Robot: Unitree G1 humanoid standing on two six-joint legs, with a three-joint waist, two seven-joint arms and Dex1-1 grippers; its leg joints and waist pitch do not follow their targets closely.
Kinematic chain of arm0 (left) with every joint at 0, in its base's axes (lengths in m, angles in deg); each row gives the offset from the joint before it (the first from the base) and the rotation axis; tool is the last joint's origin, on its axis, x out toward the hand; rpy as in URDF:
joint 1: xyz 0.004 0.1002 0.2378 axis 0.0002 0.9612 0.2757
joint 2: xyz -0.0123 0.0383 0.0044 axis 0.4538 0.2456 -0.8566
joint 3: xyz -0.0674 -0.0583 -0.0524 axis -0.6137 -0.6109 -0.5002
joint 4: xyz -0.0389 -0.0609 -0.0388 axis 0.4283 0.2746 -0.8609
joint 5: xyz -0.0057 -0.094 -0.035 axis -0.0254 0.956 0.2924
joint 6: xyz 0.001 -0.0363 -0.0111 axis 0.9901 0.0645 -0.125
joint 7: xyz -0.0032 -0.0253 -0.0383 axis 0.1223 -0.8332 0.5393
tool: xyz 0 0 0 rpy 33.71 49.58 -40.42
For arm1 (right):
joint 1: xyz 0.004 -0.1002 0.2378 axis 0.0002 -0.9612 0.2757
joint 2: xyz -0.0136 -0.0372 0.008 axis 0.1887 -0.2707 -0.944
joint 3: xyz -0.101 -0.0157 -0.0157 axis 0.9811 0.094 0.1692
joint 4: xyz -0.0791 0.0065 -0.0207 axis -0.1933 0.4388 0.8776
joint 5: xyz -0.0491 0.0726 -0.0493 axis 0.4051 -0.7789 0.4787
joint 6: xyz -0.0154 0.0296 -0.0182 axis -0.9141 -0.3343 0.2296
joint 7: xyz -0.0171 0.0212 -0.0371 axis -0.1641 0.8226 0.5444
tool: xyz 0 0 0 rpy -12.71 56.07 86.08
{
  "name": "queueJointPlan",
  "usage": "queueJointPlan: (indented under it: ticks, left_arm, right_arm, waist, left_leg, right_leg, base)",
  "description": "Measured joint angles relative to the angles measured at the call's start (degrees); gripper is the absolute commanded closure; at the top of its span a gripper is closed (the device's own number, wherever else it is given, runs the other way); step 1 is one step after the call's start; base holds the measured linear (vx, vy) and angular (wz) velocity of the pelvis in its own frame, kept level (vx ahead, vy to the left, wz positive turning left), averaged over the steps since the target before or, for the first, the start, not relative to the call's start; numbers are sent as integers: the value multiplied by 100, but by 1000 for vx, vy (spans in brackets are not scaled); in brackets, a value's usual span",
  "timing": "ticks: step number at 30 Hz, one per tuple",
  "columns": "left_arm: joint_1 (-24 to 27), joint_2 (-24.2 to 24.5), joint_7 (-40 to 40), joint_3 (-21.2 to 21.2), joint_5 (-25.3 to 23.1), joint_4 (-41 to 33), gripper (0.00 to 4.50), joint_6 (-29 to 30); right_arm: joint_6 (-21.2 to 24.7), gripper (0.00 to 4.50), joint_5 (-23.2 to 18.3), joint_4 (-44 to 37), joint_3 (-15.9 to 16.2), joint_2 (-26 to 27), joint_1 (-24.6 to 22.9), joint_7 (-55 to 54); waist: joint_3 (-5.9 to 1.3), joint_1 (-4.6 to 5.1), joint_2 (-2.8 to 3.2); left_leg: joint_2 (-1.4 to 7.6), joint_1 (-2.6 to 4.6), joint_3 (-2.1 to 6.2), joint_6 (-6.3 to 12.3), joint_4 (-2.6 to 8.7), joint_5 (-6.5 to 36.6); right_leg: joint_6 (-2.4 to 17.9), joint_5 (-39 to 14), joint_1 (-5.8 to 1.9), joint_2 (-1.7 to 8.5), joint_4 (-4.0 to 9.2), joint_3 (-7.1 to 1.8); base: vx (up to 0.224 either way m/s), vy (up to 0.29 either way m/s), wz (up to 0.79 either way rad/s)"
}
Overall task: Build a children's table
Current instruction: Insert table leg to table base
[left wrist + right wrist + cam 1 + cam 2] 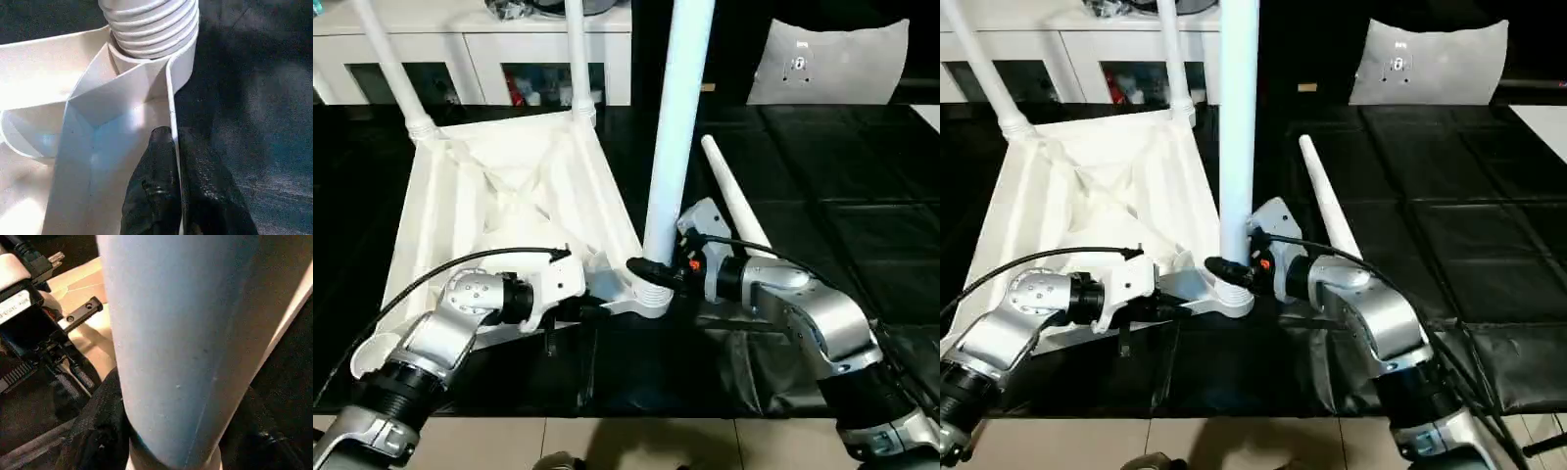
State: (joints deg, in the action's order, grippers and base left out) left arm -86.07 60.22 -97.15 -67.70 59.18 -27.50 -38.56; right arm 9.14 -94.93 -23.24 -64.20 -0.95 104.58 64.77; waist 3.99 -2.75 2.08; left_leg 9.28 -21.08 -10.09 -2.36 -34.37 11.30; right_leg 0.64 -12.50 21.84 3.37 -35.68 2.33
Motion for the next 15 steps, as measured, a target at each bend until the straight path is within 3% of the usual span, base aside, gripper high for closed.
queueJointPlan:
  ticks: [7,15]
  left_arm:
    - [-4,30,-38,0,-13,-1,450,-18]
    - [-13,1,-34,-29,-26,18,450,-21]
  right_arm:
    - [19,260,62,289,74,-45,246,190]
    - [-91,260,9,457,-59,34,166,228]
  waist:
    - [-2,-14,-4]
    - [-4,-31,-3]
  left_leg:
    - [1,0,0,0,3,0]
    - [1,0,0,0,7,0]
  right_leg:
    - [1,-4,1,0,0,2]
    - [1,-6,0,0,4,2]
  base:
    - [0,0,0]
    - [0,0,0]
